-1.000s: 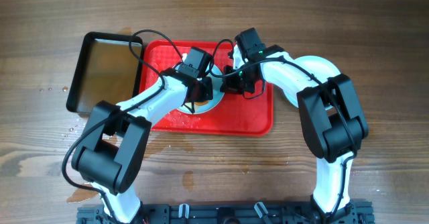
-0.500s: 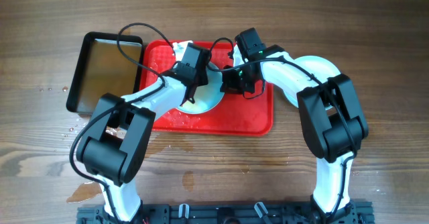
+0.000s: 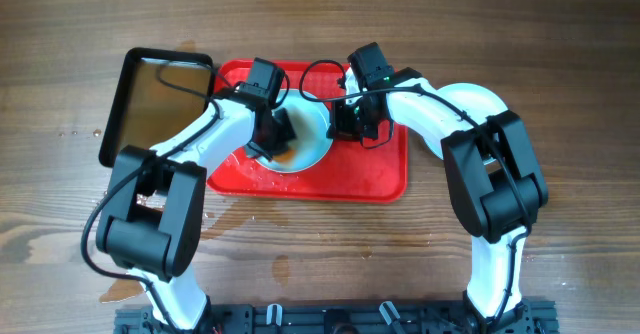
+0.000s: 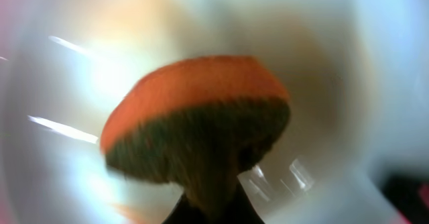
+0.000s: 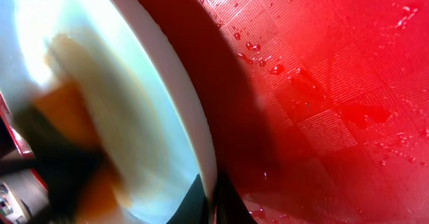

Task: Clean dirty plates on tray and stack at the side
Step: 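Scrub the last plate with the sponge while the right gripper holds its rim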

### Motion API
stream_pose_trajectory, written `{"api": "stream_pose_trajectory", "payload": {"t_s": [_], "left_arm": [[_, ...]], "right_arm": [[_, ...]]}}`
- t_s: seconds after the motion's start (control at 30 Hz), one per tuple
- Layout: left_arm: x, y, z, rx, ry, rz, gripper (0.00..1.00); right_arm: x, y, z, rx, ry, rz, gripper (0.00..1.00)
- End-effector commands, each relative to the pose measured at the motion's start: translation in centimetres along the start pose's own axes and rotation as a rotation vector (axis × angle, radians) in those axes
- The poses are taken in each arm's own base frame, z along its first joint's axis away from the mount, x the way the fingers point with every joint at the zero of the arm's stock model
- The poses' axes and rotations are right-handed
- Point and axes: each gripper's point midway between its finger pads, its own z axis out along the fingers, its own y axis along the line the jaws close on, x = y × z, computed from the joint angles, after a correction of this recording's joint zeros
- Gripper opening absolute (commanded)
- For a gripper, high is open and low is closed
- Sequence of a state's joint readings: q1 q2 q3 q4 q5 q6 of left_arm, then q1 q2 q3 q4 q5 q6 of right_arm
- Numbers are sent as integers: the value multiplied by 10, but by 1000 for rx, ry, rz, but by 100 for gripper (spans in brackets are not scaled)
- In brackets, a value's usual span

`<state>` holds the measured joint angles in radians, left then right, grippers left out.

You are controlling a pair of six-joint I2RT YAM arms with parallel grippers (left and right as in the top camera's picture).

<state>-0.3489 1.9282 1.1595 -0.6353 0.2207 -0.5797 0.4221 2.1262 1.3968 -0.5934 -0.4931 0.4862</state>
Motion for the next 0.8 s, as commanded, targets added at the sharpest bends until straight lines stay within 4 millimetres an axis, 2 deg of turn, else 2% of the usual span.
{"api": "stream_pose_trajectory", "payload": {"t_s": [0.0,0.1,0.2,0.27,0.37,0.53,0.77], "left_arm": [[104,-11,37,240,486,14,4],[103,-13,35,260,489,10,4],[84,-3,43,214,403,25,4],[65,6,50,163,317,33,4],[23,38,59,-21,116,-50,4],[-21,69,55,-193,-122,-189,4],[-42,87,45,-304,-254,-237,4]], "right_arm": [[2,-18,9,53,12,8,4],[2,-18,9,53,12,8,4],[2,-18,9,53,12,8,4],[2,-18,9,53,12,8,4],[2,-18,9,53,13,9,4],[2,-18,9,53,12,9,4],[2,-18,9,53,12,8,4]]}}
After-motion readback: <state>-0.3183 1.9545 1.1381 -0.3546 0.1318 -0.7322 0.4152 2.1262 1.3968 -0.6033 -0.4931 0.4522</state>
